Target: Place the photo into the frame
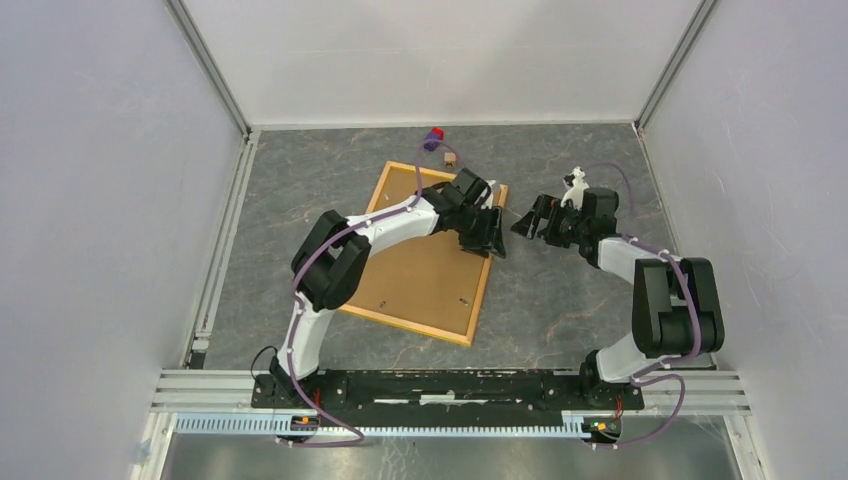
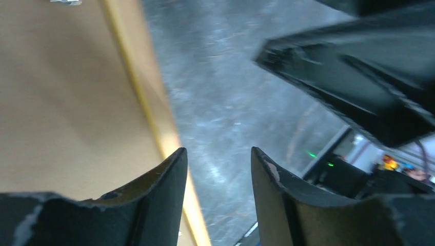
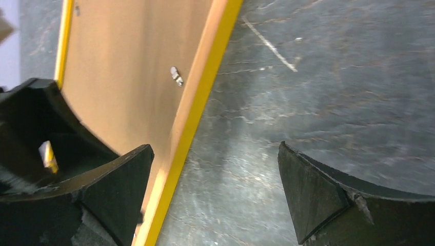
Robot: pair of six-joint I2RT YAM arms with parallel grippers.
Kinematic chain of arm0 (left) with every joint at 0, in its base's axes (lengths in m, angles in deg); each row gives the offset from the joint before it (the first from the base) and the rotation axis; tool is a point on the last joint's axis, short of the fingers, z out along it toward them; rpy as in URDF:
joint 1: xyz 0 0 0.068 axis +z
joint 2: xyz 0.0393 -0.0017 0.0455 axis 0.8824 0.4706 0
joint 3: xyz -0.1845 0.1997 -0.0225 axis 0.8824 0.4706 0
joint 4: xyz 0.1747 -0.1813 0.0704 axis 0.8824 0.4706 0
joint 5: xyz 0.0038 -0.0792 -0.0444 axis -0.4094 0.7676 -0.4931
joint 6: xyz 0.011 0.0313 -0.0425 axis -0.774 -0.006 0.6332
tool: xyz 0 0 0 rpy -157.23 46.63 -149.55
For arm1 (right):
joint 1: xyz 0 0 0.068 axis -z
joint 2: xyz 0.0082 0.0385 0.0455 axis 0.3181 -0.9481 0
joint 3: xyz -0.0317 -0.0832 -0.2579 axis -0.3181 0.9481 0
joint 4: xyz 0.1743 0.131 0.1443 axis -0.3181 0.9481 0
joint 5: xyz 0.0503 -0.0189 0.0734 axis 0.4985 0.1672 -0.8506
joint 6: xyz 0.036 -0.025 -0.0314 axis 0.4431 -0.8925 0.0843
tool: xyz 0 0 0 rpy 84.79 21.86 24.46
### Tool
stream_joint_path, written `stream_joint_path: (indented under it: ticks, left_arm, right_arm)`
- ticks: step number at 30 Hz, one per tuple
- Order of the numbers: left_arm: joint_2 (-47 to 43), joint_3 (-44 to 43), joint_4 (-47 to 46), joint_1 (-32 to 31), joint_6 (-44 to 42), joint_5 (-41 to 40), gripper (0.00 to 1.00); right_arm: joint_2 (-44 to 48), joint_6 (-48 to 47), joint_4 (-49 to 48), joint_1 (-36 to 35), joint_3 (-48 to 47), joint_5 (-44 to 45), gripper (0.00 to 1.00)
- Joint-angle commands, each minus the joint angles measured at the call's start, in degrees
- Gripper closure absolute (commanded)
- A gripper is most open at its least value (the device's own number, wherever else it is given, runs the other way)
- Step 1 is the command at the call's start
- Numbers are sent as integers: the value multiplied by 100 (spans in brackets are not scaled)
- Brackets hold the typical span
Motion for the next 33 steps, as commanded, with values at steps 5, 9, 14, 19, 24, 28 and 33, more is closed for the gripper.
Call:
stream_joint_path:
  ticks: [5,9,14,19,24,28,33]
  left_arm:
    - [-1112,67,-242,-32,-124,550,34]
    - [-2002,365,573,92,-943,30,30]
    - [-3117,1033,1661,351,-2029,-1631,29]
    - [-4080,2541,1572,1582,-1397,-2518,25]
    - [-5434,3916,837,2557,-433,-2821,13]
    - [-6520,4963,159,2768,118,-3397,1]
    - [-6394,5076,185,2792,102,-3352,0]
  right_arm:
    - [623,-807,1028,52,-397,911,2]
    - [665,-733,1081,-106,-345,1094,2]
    - [594,-768,1976,-919,-602,1574,2]
    - [1182,-488,2296,-1986,-250,2081,2]
    - [1211,-492,2727,-3107,-419,2814,2]
    - [722,-660,3215,-3742,-889,3310,2]
    - [287,-650,3781,-4238,-1270,3947,5]
